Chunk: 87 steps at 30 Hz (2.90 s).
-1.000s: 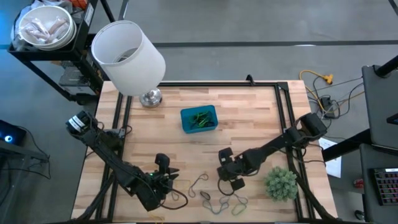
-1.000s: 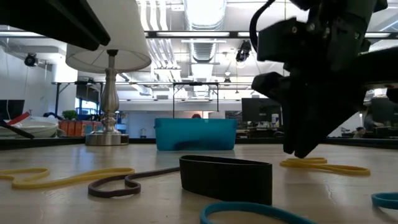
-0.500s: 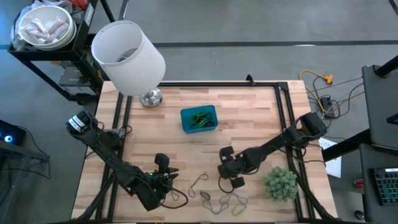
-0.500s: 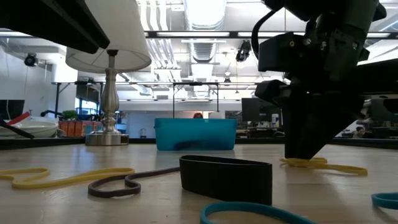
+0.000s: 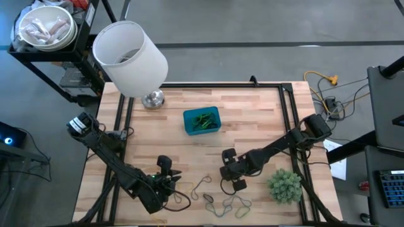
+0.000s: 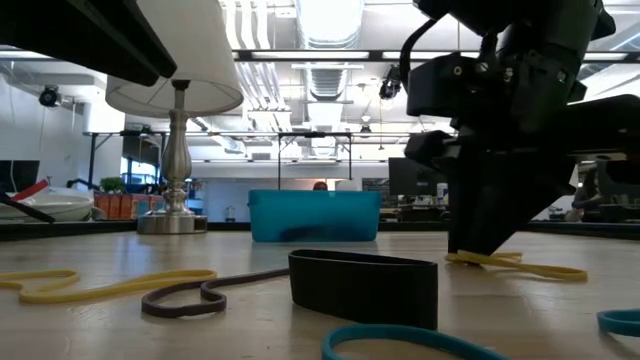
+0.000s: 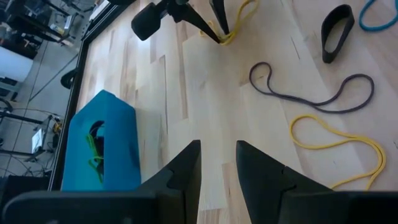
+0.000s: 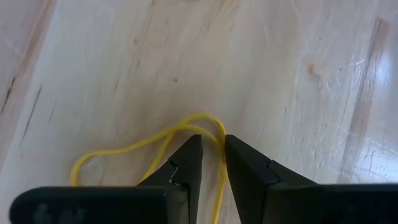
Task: Pick and place rubber bands into bin
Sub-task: Put the yellow rubber band into the blue bin
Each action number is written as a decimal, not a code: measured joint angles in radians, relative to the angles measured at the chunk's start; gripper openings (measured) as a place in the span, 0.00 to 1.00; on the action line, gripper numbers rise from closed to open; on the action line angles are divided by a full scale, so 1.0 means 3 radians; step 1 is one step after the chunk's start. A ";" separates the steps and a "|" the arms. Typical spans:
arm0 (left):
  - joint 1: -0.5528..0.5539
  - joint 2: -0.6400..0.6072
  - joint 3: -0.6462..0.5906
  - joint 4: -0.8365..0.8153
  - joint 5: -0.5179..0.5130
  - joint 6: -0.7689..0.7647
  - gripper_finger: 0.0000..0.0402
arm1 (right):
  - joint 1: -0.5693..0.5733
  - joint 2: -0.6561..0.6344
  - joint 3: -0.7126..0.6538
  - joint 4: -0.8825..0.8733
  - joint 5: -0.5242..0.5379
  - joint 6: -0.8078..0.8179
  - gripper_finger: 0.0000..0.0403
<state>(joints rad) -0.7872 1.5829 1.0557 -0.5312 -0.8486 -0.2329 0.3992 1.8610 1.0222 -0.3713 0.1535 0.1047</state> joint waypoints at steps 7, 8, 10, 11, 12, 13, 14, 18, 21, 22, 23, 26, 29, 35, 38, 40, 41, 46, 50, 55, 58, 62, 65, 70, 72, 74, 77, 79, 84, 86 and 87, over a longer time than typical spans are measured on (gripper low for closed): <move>0.0000 0.0000 0.0000 0.0000 0.0000 0.0001 0.21 | -0.0001 0.0006 -0.0001 0.0027 0.0010 -0.0010 0.16; 0.0000 0.0000 0.0000 0.0000 0.0000 0.0001 0.21 | -0.0001 0.0006 -0.0001 0.0028 0.0010 -0.0012 0.14; 0.0000 0.0000 0.0000 0.0000 0.0000 0.0000 0.21 | -0.0001 0.0006 -0.0004 0.0030 0.0010 -0.0030 0.11; 0.0000 0.0000 0.0000 0.0000 0.0000 0.0000 0.21 | -0.0001 0.0006 -0.0004 0.0031 0.0010 -0.0048 0.09; 0.0000 0.0000 -0.0001 0.0000 0.0000 0.0000 0.21 | -0.0001 0.0006 -0.0004 0.0034 0.0010 -0.0072 0.07; 0.0000 0.0000 -0.0001 0.0000 0.0000 0.0000 0.21 | -0.0001 0.0007 -0.0004 0.0037 0.0010 -0.0100 0.05; 0.0000 0.0000 -0.0003 0.0000 0.0000 0.0000 0.21 | -0.0001 0.0008 -0.0004 0.0040 0.0011 -0.0117 0.03; 0.0000 0.0000 -0.0003 0.0000 0.0000 0.0000 0.21 | 0.0000 -0.0001 -0.0005 0.0052 0.0013 -0.0159 0.02; 0.0000 0.0000 -0.0005 0.0002 0.0000 -0.0001 0.21 | 0.0005 -0.0016 0.0015 0.0030 0.0018 -0.0191 0.02; 0.0000 0.0000 -0.0008 0.0001 0.0000 -0.0001 0.21 | 0.0005 -0.0017 0.0032 0.0015 0.0018 -0.0201 0.02; 0.0000 0.0000 -0.0009 0.0001 0.0001 -0.0001 0.21 | 0.0005 -0.0026 0.0046 0.0003 0.0016 -0.0221 0.02; 0.0000 0.0000 -0.0014 0.0004 0.0001 -0.0027 0.21 | 0.0003 -0.0061 0.0103 0.0008 0.0018 -0.0307 0.02; 0.0000 0.0000 -0.0031 0.0000 0.0000 -0.0077 0.21 | 0.0005 -0.0126 0.0157 0.0019 0.0092 -0.0403 0.02; 0.0001 0.0000 -0.0053 0.0000 0.0001 -0.0078 0.21 | 0.0005 -0.0161 0.0320 -0.0074 0.0562 -0.0623 0.02; 0.0000 0.0000 -0.0053 0.0000 0.0001 -0.0079 0.21 | 0.0005 -0.0163 0.0414 -0.0159 0.0882 -0.0761 0.02; 0.0000 0.0000 -0.0053 0.0004 0.0000 -0.0079 0.21 | 0.0003 -0.0163 0.0465 -0.0156 0.1122 -0.0864 0.02; 0.0000 0.0000 -0.0053 0.0005 0.0001 -0.0079 0.21 | 0.0000 -0.0164 0.0490 -0.0155 0.1287 -0.0915 0.02; 0.0000 0.0000 -0.0053 0.0003 0.0001 -0.0079 0.21 | -0.0032 -0.0168 0.0610 -0.0148 0.2070 -0.1163 0.02; 0.0000 0.0000 -0.0053 0.0004 0.0001 -0.0078 0.21 | -0.0123 -0.0173 0.0732 -0.0145 0.2545 -0.1337 0.02; 0.0000 0.0000 -0.0053 0.0003 0.0001 -0.0078 0.21 | -0.0353 -0.0174 0.0910 -0.0136 0.2720 -0.1530 0.02; 0.0000 0.0000 -0.0053 0.0003 0.0001 -0.0078 0.21 | -0.0529 -0.0174 0.1001 -0.0129 0.2721 -0.1626 0.02; 0.0001 0.0000 -0.0053 0.0003 0.0001 -0.0078 0.21 | -0.0769 -0.0175 0.1102 -0.0127 0.2712 -0.1776 0.02; 0.0000 0.0000 -0.0053 0.0003 0.0000 -0.0078 0.21 | -0.0945 -0.0175 0.1151 -0.0122 0.2579 -0.1828 0.02; 0.0000 0.0000 -0.0053 0.0001 0.0001 -0.0078 0.21 | -0.1221 -0.0175 0.1160 -0.0107 0.2208 -0.1777 0.02; 0.0000 0.0000 -0.0053 0.0001 0.0001 -0.0078 0.21 | -0.1309 -0.0175 0.1155 -0.0102 0.2095 -0.1726 0.02; 0.0000 0.0000 -0.0053 0.0001 0.0001 -0.0078 0.21 | -0.1385 -0.0175 0.1155 -0.0100 0.2003 -0.1671 0.02; 0.0000 0.0000 -0.0053 0.0001 0.0001 -0.0076 0.21 | -0.1463 -0.0174 0.1152 -0.0075 0.1901 -0.1663 0.02; 0.0000 0.0000 -0.0053 0.0001 0.0001 -0.0076 0.21 | -0.1492 -0.0174 0.1151 -0.0021 0.1897 -0.1703 0.02; 0.0000 0.0000 -0.0053 0.0001 0.0001 -0.0076 0.21 | -0.1511 -0.0174 0.1161 0.0100 0.1897 -0.1830 0.02; 0.0000 0.0000 -0.0053 0.0000 0.0001 -0.0076 0.21 | -0.1511 -0.0174 0.1162 0.0158 0.1897 -0.1847 0.02; 0.0000 0.0000 -0.0053 0.0000 0.0000 -0.0076 0.21 | -0.1509 -0.0175 0.1165 0.0168 0.1896 -0.1857 0.02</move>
<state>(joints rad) -0.7871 1.5829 1.0397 -0.5312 -0.8485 -0.2557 -0.0536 1.8084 1.3716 -0.3209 0.7223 -0.4523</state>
